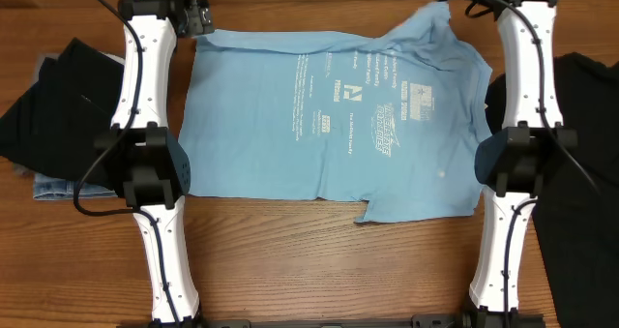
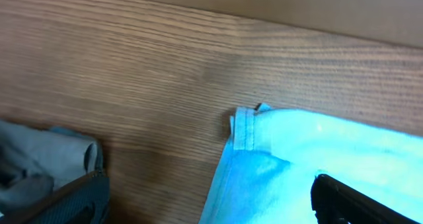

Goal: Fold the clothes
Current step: 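Lay the shirt flat on the table center and release both grippers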

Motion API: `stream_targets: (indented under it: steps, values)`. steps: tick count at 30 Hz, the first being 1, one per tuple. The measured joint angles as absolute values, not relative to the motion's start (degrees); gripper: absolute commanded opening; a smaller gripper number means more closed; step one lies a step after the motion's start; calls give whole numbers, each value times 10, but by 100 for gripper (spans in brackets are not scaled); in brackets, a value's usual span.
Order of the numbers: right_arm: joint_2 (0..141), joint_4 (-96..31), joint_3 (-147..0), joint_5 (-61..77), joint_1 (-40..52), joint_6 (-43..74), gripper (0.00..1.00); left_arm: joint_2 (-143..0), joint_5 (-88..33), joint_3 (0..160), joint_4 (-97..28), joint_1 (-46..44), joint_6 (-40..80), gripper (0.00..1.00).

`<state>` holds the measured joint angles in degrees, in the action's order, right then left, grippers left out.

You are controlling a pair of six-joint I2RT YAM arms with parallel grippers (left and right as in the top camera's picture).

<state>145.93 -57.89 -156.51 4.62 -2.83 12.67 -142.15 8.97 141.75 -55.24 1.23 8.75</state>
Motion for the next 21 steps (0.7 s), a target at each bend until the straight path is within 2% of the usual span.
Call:
stream_targets:
  steps: [3,4,6,7,8,11,13,15,17,18,21]
  values:
    - [1460,-593,-1564,47,-27,117,100,-1421,81,1418,-553,12,79,100]
    - [1456,-608,-1564,47,-27,115,100,-1419,77,1418,-559,12,77,95]
    - [1450,-641,-1564,47,-27,111,100,-1415,72,1418,-574,12,75,68]
    - [1446,-657,-1564,47,-27,110,100,-1410,67,1418,-590,12,74,21]
    - [1439,-689,-1564,47,-28,110,100,-1403,58,1418,-615,12,75,4]
    - [1416,-820,-1564,47,-32,124,98,-1373,18,1418,-688,12,81,4]
    - [1404,-864,-1564,48,-37,130,89,-1357,-12,1419,-730,12,85,4]
    - [1393,-910,-1564,50,-46,135,59,-1347,-30,1419,-773,11,86,4]
    - [1387,-917,-1564,51,-59,139,12,-1344,-44,1419,-807,11,88,4]
    - [1386,-919,-1564,51,-67,141,4,-1344,-50,1419,-825,11,88,4]
    - [1386,-921,-1562,51,-111,145,4,-1344,-67,1419,-868,11,88,4]
